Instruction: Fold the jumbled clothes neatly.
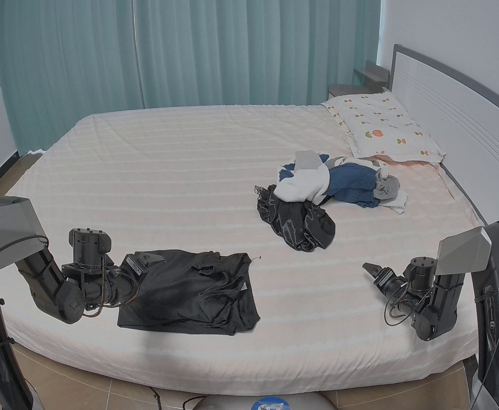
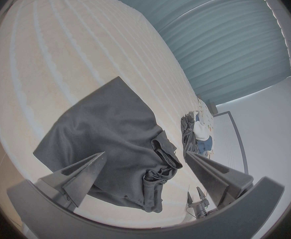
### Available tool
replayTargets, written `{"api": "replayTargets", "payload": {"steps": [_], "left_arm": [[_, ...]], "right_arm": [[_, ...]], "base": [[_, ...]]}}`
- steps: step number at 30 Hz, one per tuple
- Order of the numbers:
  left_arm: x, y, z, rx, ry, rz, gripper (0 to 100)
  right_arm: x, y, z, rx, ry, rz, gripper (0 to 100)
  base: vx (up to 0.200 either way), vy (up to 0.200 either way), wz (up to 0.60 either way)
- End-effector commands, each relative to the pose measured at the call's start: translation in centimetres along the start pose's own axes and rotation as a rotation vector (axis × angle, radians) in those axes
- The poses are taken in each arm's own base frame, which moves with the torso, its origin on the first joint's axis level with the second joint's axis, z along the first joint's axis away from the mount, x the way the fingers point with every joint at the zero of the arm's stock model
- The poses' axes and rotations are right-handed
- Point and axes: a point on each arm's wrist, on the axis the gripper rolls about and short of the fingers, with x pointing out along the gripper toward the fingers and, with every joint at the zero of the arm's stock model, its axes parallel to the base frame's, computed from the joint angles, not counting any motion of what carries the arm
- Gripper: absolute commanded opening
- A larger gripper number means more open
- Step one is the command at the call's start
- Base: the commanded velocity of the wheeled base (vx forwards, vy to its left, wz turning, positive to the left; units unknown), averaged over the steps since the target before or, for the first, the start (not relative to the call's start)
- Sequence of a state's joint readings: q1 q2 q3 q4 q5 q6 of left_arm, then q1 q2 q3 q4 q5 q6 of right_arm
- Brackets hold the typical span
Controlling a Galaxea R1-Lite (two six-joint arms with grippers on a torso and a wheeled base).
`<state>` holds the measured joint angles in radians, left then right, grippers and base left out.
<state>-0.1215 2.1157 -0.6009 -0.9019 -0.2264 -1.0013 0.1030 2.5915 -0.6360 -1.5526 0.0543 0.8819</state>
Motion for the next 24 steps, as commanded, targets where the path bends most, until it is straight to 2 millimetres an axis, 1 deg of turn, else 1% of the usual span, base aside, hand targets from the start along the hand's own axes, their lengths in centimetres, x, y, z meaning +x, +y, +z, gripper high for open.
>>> {"api": "replayTargets", "payload": {"steps": [1, 2, 8, 10, 12, 13, 14, 16, 18, 20, 21, 22, 24], "left_arm": [[-0.2, 0.6, 1.0, -0.021, -0.028, 0.009, 100], [-0.2, 0.6, 1.0, -0.021, -0.028, 0.009, 100], [-0.7, 1.5, 2.7, -0.055, -0.031, -0.009, 100], [-0.7, 1.7, 2.9, -0.061, -0.034, -0.008, 100], [-0.7, 1.8, 3.2, -0.063, -0.04, -0.008, 100], [-0.7, 1.8, 3.3, -0.065, -0.043, -0.008, 100], [-0.6, 1.8, 3.3, -0.065, -0.044, -0.008, 100], [-0.6, 1.8, 3.4, -0.065, -0.045, -0.009, 100], [-0.6, 1.8, 3.4, -0.066, -0.046, -0.009, 100], [-0.5, 2.0, 3.7, -0.071, -0.052, -0.008, 100], [-0.5, 2.1, 3.8, -0.073, -0.053, -0.006, 100], [-0.3, 2.3, 4.0, -0.077, -0.057, -0.003, 100], [-0.2, 2.4, 4.2, -0.081, -0.061, 0.0, 100]], "right_arm": [[0.1, 0.2, 0.2, 0.001, -0.012, 0.016, 100], [0.1, 0.2, 0.2, 0.001, -0.012, 0.016, 100], [0.1, 0.5, 0.4, -0.005, -0.024, 0.023, 100], [0.1, 1.1, 0.7, -0.014, -0.035, 0.04, 100], [-0.1, 2.4, 1.0, -0.027, -0.044, 0.074, 100], [-0.5, 3.5, 1.3, -0.033, -0.049, 0.095, 100], [-1.2, 5.1, 1.8, -0.041, -0.052, 0.133, 100], [-1.9, 7.2, 1.0, -0.058, -0.015, 0.166, 100], [-2.0, 7.5, 0.6, -0.061, -0.001, 0.169, 100], [-2.3, 8.7, -0.5, -0.077, 0.034, 0.19, 100], [-2.3, 8.9, -0.7, -0.079, 0.041, 0.193, 100], [-2.5, 9.4, -1.4, -0.088, 0.061, 0.207, 100], [-2.8, 10.2, -2.1, -0.097, 0.077, 0.228, 100]], "base": [[0.0, 0.2, 0.0], [0.0, 0.2, 0.0], [0.0, 0.2, 0.0], [0.0, 0.2, 0.0], [0.0, 0.2, 0.0], [0.0, 0.2, 0.0], [0.0, 0.2, 0.0], [0.0, 0.2, 0.0], [0.0, 0.2, 0.0], [0.0, 0.2, 0.0], [0.0, 0.2, 0.0], [0.0, 0.2, 0.0], [0.0, 0.2, 0.0]]}}
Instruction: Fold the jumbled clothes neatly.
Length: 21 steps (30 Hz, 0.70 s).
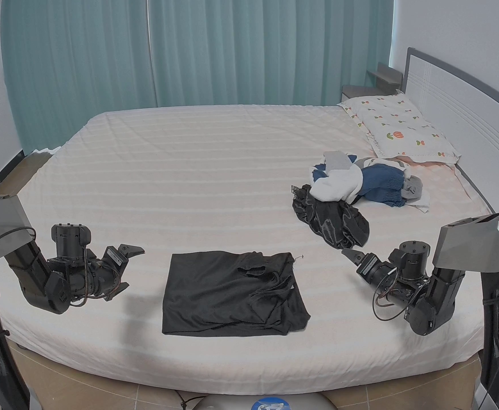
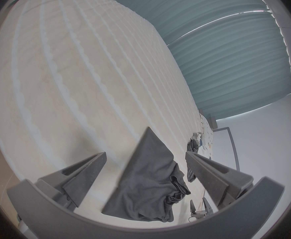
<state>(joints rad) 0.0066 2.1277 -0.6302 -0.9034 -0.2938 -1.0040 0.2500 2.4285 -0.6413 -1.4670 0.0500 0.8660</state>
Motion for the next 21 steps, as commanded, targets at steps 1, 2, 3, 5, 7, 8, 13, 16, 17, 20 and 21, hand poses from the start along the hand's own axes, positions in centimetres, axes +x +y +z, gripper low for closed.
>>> {"api": "replayTargets", "payload": {"steps": [1, 2, 3, 5, 7, 8, 13, 16, 17, 20, 21], "left_arm": [[0.4, 0.6, 0.7, -0.015, -0.013, 0.012, 100], [0.5, 0.7, 0.7, -0.016, -0.015, 0.013, 100], [0.4, 0.7, 0.8, -0.017, -0.016, 0.013, 100], [0.5, 0.7, 0.8, -0.016, -0.017, 0.012, 100], [0.5, 0.7, 0.9, -0.017, -0.017, 0.014, 100], [0.5, 0.7, 0.8, -0.017, -0.016, 0.013, 100], [0.6, 0.9, 0.7, -0.018, -0.013, 0.018, 100], [0.8, 1.0, 0.7, -0.02, -0.01, 0.022, 100], [0.8, 1.0, 0.7, -0.018, -0.008, 0.023, 100], [1.0, 1.1, 0.5, -0.015, -0.003, 0.026, 100], [1.0, 1.1, 0.5, -0.015, -0.003, 0.026, 100]], "right_arm": [[-0.9, 3.7, -1.2, -0.03, 0.037, 0.089, 100], [-1.0, 3.9, -1.6, -0.033, 0.049, 0.093, 100], [-1.1, 3.9, -1.7, -0.035, 0.054, 0.094, 100], [-1.5, 5.0, -2.6, -0.044, 0.079, 0.12, 100], [-1.6, 5.6, -3.2, -0.051, 0.092, 0.139, 100], [-1.6, 5.8, -3.3, -0.054, 0.097, 0.143, 100], [-1.7, 6.9, -4.6, -0.068, 0.129, 0.175, 100], [-1.4, 7.3, -5.1, -0.073, 0.164, 0.158, 100], [-1.2, 7.3, -5.1, -0.073, 0.171, 0.146, 100], [-0.8, 7.3, -5.2, -0.073, 0.192, 0.117, 100], [-0.7, 7.4, -5.2, -0.072, 0.195, 0.113, 100]], "base": [[0.0, 0.2, 0.0], [0.0, 0.2, 0.0], [0.0, 0.2, 0.0], [0.0, 0.2, 0.0], [0.0, 0.2, 0.0], [0.0, 0.2, 0.0], [0.0, 0.16, 0.0], [0.0, 0.0, 0.0], [0.0, 0.0, 0.0], [0.0, 0.0, 0.0], [0.0, 0.0, 0.0]]}}
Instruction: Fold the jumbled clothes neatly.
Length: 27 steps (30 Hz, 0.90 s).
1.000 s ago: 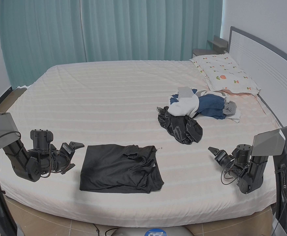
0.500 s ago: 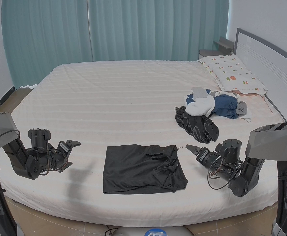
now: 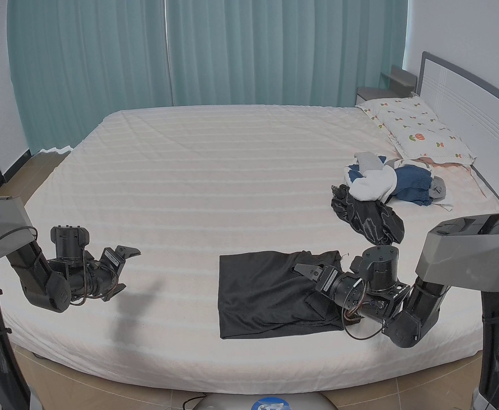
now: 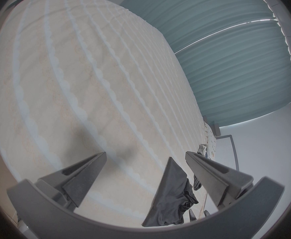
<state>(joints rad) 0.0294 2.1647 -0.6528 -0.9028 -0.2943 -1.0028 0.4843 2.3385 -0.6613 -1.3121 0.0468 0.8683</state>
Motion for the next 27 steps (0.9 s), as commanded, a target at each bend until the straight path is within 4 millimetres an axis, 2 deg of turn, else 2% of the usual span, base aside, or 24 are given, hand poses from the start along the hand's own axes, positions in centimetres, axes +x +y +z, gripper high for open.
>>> {"api": "replayTargets", "payload": {"steps": [1, 9, 15, 24, 25, 27], "left_arm": [[0.3, 0.2, -0.2, 0.001, 0.007, 0.007, 100], [0.4, 0.4, -0.3, 0.005, 0.011, 0.015, 100], [0.4, 0.4, -0.3, 0.005, 0.01, 0.014, 100], [0.7, 0.5, -0.3, 0.012, 0.0, 0.001, 100], [0.8, 0.6, -0.3, 0.013, -0.003, -0.001, 100], [0.8, 0.6, -0.3, 0.014, -0.007, -0.001, 100]], "right_arm": [[0.6, 0.5, 0.2, 0.001, 0.007, -0.002, 100], [2.7, 1.4, 1.4, 0.04, 0.0, -0.054, 100], [4.1, 0.6, 1.6, 0.071, 0.021, -0.151, 100], [5.6, -0.6, 3.9, 0.121, -0.01, -0.207, 100], [5.7, -0.6, 4.0, 0.122, -0.004, -0.218, 0], [5.7, -0.8, 3.9, 0.124, 0.011, -0.238, 0]], "base": [[0.0, 0.0, 0.0], [0.0, 0.0, 0.0], [0.0, 0.0, 0.0], [0.0, 0.0, 0.0], [0.0, 0.0, 0.0], [0.0, 0.0, 0.0]]}}
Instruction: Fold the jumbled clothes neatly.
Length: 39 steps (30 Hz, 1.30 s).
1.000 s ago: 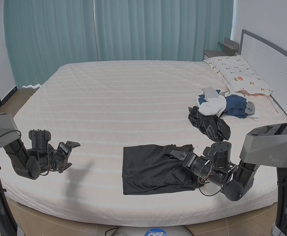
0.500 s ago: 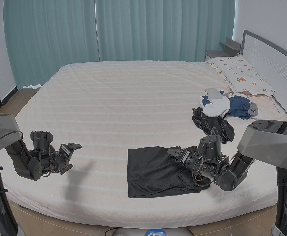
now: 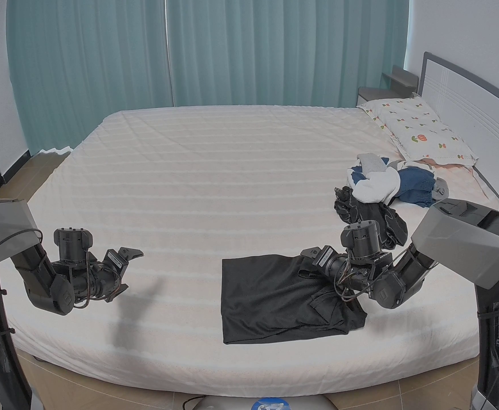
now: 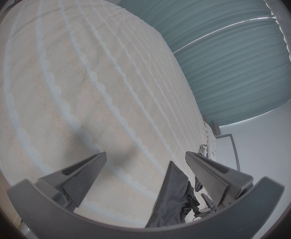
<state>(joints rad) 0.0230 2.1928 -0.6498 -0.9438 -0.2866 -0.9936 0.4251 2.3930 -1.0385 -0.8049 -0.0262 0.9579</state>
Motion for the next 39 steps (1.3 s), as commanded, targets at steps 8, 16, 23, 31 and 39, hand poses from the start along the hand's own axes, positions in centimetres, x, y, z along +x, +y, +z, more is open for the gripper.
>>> {"api": "replayTargets", "payload": {"steps": [8, 16, 23, 31, 39], "left_arm": [[0.2, 0.4, -0.2, -0.002, 0.004, 0.009, 100], [0.2, 0.4, -0.3, -0.003, 0.005, 0.01, 100], [0.2, 0.4, -0.3, -0.002, 0.007, 0.011, 100], [0.2, 0.4, -0.3, -0.002, 0.007, 0.011, 100], [0.2, 0.4, -0.3, -0.003, 0.009, 0.011, 100]], "right_arm": [[0.8, -1.5, 2.0, 0.034, -0.03, -0.053, 0], [1.1, -4.8, 4.1, 0.108, -0.068, -0.125, 0], [1.3, -5.3, 4.4, 0.164, -0.073, -0.131, 0], [-0.2, -5.0, 5.6, 0.168, -0.115, -0.137, 100], [-3.3, -3.4, 6.5, 0.152, -0.139, -0.101, 100]], "base": [[0.0, 0.0, 0.0], [0.0, 0.0, 0.0], [0.0, 0.0, 0.0], [0.0, 0.0, 0.0], [0.0, 0.0, 0.0]]}}
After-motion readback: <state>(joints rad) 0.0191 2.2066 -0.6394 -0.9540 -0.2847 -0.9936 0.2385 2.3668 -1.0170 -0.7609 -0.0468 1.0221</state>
